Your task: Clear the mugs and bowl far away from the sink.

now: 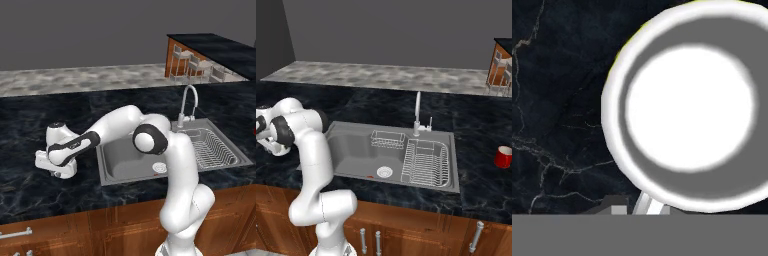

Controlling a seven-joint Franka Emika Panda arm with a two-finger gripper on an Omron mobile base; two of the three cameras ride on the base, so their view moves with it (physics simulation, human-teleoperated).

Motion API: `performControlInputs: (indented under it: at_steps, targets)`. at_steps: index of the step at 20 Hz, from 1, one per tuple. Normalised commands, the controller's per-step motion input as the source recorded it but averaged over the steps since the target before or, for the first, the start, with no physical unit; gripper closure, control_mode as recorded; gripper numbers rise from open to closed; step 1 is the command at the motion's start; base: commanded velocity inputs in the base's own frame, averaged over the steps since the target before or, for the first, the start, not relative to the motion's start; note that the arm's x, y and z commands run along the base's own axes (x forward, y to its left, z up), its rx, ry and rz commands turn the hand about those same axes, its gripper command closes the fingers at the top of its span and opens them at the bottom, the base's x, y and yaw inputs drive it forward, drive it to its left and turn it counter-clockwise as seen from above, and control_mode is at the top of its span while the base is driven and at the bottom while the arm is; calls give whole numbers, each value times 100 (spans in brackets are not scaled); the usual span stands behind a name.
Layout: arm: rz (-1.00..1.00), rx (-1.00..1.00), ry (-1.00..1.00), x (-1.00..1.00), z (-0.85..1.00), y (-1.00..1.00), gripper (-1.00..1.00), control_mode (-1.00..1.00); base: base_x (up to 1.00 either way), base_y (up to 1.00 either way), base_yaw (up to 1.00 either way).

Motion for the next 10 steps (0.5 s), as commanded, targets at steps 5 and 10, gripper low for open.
performControlInputs:
  at_steps: [5, 10]
  targets:
    - [0, 0, 0, 0, 0, 0, 100, -100, 0, 0, 0]
    - [0, 0, -3, -9, 13, 1, 100, -100, 0, 0, 0]
